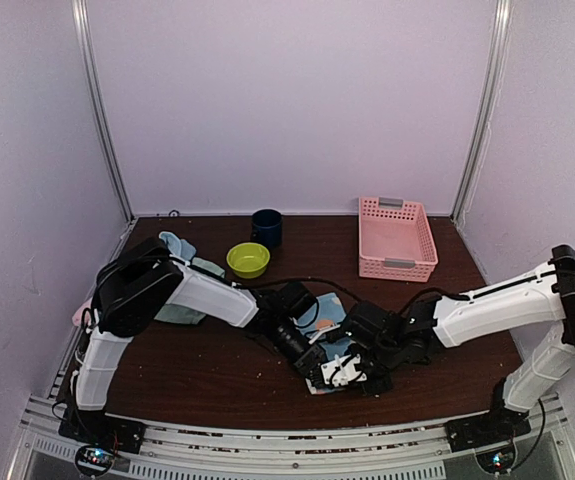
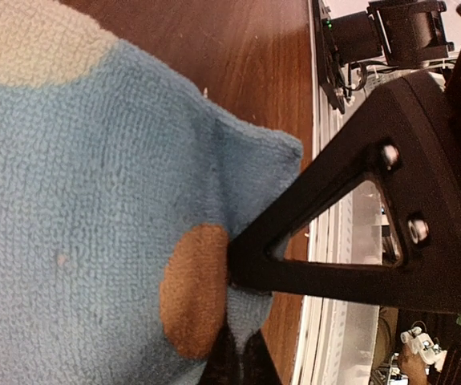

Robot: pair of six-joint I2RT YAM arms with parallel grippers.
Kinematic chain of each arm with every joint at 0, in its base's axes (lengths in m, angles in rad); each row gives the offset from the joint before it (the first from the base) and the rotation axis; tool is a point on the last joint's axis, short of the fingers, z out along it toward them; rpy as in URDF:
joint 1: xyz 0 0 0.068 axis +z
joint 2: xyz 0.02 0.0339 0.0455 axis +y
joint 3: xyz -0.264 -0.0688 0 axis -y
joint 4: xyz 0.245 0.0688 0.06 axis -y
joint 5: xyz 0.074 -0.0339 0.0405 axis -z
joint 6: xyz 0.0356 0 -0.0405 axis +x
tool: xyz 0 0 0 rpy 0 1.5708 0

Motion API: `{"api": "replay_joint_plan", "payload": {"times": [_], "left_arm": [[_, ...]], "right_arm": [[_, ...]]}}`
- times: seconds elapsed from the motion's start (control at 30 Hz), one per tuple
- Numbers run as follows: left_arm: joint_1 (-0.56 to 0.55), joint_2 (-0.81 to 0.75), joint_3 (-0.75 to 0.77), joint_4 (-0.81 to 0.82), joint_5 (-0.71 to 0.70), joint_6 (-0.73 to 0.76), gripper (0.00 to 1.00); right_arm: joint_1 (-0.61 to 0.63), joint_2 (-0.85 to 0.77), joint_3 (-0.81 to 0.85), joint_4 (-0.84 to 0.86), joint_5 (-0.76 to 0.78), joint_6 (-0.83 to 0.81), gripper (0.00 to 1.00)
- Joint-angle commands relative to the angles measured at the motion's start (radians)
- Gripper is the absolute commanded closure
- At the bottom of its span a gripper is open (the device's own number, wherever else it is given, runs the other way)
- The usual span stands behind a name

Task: Roll the towels
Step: Roll the towel at the center of the board.

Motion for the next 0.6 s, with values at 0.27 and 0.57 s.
{"api": "replay_joint_plan", "payload": {"times": [0.27,0.57], "left_arm": [[0.055,-0.372,-0.216,0.001,-0.34,0.215,0.69],[-0.004,-0.73,-0.53,0.211,-0.832,0.32,0.64]], "right_arm": [[-0.172,0.157,0.273,-0.372,-0.342,-0.004,1.0],[-0.321,0.476,0.542,-0.576,-0.5,-0.025,1.0]]}}
